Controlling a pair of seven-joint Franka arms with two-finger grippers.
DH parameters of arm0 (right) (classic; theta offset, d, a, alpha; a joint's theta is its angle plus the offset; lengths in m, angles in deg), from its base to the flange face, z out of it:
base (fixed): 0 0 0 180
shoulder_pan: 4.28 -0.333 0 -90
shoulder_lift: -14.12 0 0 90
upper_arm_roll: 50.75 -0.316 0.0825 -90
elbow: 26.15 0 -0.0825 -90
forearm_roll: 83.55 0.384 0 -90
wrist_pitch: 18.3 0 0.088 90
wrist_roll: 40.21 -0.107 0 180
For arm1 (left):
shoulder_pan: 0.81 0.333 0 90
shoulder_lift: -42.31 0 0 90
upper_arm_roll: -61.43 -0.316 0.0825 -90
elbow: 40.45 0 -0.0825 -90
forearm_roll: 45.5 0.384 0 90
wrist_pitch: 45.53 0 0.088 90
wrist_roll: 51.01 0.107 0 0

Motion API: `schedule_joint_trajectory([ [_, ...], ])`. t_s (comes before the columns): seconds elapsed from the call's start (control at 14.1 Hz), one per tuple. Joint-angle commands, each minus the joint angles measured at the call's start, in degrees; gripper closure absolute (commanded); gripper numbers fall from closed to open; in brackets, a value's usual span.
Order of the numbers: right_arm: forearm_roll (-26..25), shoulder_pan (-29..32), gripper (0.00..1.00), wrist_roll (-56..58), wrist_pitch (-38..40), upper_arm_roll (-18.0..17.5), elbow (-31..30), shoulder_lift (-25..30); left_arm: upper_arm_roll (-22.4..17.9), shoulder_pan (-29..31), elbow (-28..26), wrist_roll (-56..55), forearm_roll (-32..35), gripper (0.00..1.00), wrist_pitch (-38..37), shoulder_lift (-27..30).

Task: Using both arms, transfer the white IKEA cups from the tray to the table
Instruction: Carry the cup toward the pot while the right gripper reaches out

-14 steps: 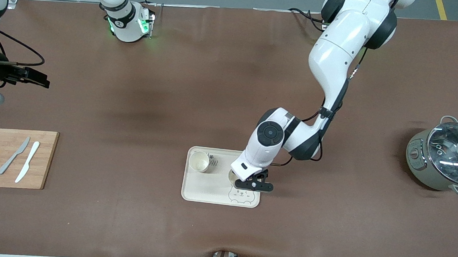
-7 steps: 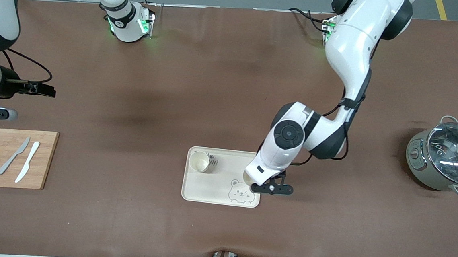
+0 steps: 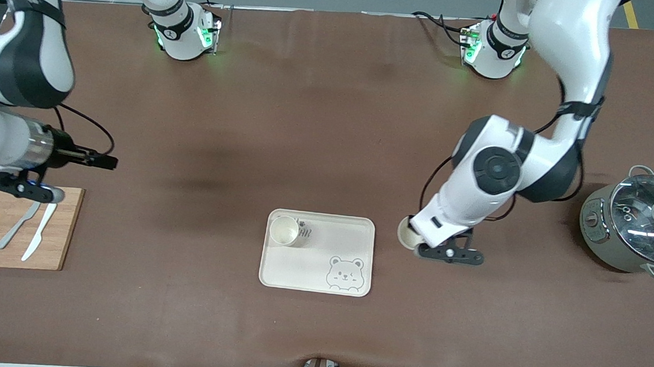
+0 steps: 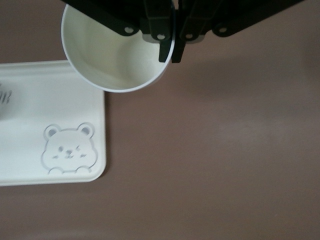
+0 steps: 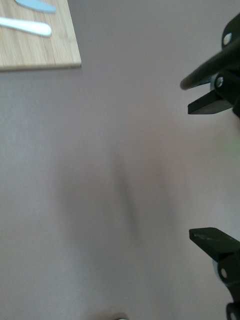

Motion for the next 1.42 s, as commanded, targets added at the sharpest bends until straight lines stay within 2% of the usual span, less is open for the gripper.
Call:
schedule_joint_trajectory([
  [0.0, 1.86, -2.04, 0.00, -5.72, -1.35, 0.00, 0.94, -0.68, 1.14, 2.75, -9.93, 3.69, -0.66, 1.00, 2.22, 6.34],
  [0.21, 3.36, -4.23, 0.00, -11.62, -3.72, 0.00, 0.94, -2.09, 1.14, 5.21, -20.38, 6.33, -0.66, 1.00, 10.03, 11.52],
  [0.5, 6.95, -5.99, 0.00, -18.55, -6.26, 0.00, 0.94, -3.93, 1.22, 8.98, -29.08, 11.68, -0.66, 1.00, 14.17, 16.79],
  [0.64, 6.88, -9.49, 0.00, -23.82, -9.77, 0.08, 0.94, -5.43, 1.40, 11.27, -34.01, 14.50, -0.83, 1.00, 18.29, 19.09],
  [0.78, 6.96, -10.22, 0.00, -27.18, -11.46, 0.09, 0.94, -6.48, 1.58, 12.68, -38.49, 16.35, -1.44, 1.00, 22.25, 21.19],
  [0.99, 7.05, -11.35, 0.00, -28.15, -12.42, 0.08, 1.03, -7.19, 1.66, 13.91, -44.04, 19.16, -3.46, 1.00, 26.57, 24.01],
  [1.35, 7.14, -15.74, 0.00, -37.98, -17.86, 0.00, 1.47, -9.82, 1.58, 15.41, -49.93, 27.06, -10.14, 1.00, 32.54, 25.33],
])
